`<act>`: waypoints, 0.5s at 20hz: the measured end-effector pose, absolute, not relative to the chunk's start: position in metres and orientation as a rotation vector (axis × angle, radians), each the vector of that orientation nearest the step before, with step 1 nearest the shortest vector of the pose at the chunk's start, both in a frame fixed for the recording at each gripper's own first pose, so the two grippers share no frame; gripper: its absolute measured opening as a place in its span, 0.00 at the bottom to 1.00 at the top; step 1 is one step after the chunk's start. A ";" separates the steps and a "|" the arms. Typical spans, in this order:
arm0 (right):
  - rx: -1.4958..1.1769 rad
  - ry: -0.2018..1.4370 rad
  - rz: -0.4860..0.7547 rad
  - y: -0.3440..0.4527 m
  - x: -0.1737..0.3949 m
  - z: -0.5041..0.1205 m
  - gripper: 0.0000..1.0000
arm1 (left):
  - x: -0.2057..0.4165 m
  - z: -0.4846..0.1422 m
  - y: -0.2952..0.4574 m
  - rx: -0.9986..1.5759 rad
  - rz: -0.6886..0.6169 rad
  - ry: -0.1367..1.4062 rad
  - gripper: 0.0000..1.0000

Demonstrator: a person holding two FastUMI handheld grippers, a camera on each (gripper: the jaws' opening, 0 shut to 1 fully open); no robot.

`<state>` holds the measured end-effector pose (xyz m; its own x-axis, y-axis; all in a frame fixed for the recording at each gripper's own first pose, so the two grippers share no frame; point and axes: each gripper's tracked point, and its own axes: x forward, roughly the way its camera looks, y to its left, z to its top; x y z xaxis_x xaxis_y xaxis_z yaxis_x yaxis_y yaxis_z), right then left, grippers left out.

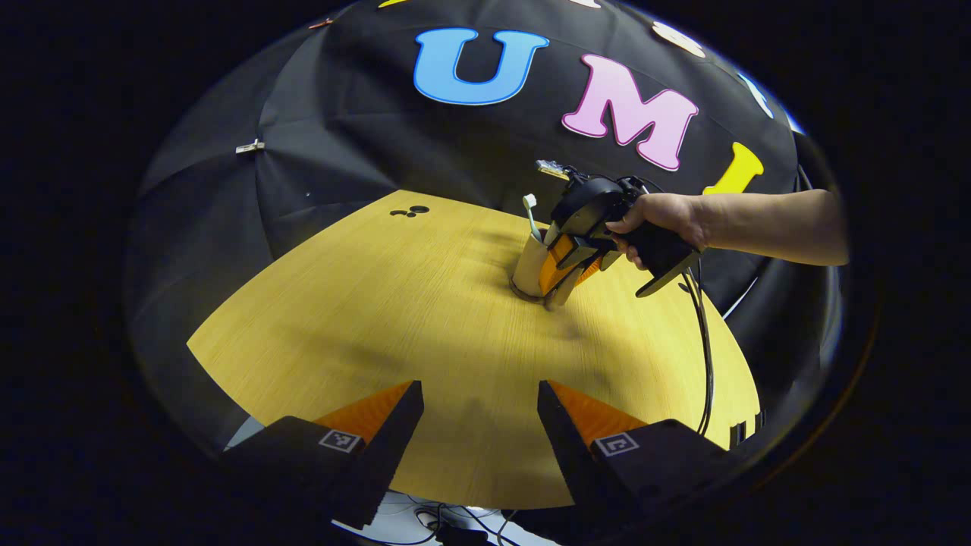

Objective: Put the toothbrush and toothpaste on the desktop into the cup, then pick up the cup and place it on the coaster on the desktop.

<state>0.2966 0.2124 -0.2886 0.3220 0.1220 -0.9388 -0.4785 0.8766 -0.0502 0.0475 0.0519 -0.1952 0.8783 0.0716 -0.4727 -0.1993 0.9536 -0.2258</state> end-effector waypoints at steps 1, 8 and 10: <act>-0.355 1.182 0.400 0.214 0.297 -0.289 0.28 | 0.045 -0.196 0.052 -0.276 0.145 0.480 0.96; -0.285 1.177 0.431 0.218 0.284 -0.268 0.33 | 0.034 -0.188 0.049 -0.241 0.146 0.470 0.96; -0.249 1.156 0.439 0.217 0.280 -0.253 0.56 | 0.030 -0.185 0.047 -0.243 0.142 0.471 0.96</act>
